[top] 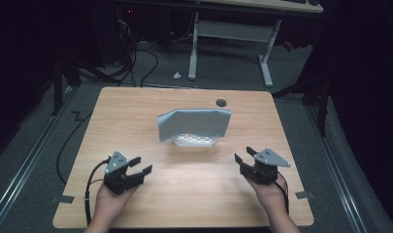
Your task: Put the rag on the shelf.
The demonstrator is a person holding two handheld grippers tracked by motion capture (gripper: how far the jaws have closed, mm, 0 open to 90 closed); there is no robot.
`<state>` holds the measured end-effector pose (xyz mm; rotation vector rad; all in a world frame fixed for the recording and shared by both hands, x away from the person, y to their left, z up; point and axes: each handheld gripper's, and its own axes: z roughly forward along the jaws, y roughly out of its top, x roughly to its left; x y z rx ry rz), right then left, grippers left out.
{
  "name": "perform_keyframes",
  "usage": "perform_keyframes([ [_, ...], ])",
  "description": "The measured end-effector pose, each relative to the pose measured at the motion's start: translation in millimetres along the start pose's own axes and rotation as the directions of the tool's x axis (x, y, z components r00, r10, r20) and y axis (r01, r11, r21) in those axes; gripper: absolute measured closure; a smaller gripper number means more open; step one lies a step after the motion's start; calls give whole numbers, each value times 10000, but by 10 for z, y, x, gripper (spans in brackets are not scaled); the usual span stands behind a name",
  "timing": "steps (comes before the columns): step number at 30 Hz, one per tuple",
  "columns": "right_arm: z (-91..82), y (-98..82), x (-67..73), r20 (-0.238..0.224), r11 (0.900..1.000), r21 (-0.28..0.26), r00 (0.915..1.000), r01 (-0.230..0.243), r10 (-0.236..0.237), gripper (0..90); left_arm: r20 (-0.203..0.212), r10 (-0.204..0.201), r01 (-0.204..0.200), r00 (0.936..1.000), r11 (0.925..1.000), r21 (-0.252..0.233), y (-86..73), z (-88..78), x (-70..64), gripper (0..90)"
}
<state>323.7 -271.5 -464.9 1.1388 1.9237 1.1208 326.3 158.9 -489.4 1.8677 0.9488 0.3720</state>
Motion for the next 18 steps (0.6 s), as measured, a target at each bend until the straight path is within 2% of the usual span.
perform_keyframes([
  [2,-45,-91,124,-226,9996,74,9994,262,-260,437,360,36,-43,9993,9998,184,-138,11,-153,430],
  [4,-62,-153,255,-352,9985,332,9985,443,-431,414,455,509,-540,9977,9961,698,-276,60,-306,429],
  [5,-66,-190,316,-456,9982,452,9983,384,-363,397,442,746,-791,9962,9908,1102,-321,101,-380,430],
  [6,-73,-259,393,-518,9981,590,9986,163,-132,386,563,390,-459,9977,9907,1282,-348,142,-458,429],
  [7,-85,-344,448,-519,9980,635,9986,-22,55,386,472,968,-1027,9942,9843,1439,-345,158,-454,429],
  [8,-97,-430,483,-571,9978,613,9979,-256,291,416,298,1254,-1284,9917,9813,1436,-346,180,-483,430],
  [9,-107,-553,517,-967,9955,801,9936,-504,581,438,281,1266,-1293,9916,9813,1428,-337,197,-488,434],
  [10,-103,-563,524,-1366,9923,1131,9885,-495,649,401,489,1068,-1126,9931,9840,1383,-327,221,-481,435],
  [11,-119,-563,525,-1343,9945,1048,9907,-57,198,418,582,1022,-1095,9931,9841,1401,-325,230,-477,435],
  [12,-130,-571,521,-1272,9955,938,9919,105,15,429,649,1013,-1100,9927,9827,1489,-328,259,-482,435],
  [13,-135,-587,499,-1065,9958,905,9943,103,-6,427,647,1085,-1173,9920,9810,1545,-331,274,-487,435],
  [15,-123,-595,458,-1057,9940,1012,9931,-407,515,423,648,1160,-1252,9911,9787,1630,-343,299,-484,434],
  [16,-125,-592,455,-1018,9946,966,9937,-378,476,423,685,1091,-1192,9917,9787,1674,-347,309,-474,434],
  [17,-130,-586,458,-910,9958,902,9955,-181,263,423,741,696,-805,9948,9843,1569,-362,333,-483,434],
  [18,-132,-588,455,-899,9966,826,9959,-25,99,422,700,1055,-1164,9920,9773,1770,-367,340,-447,434],
])
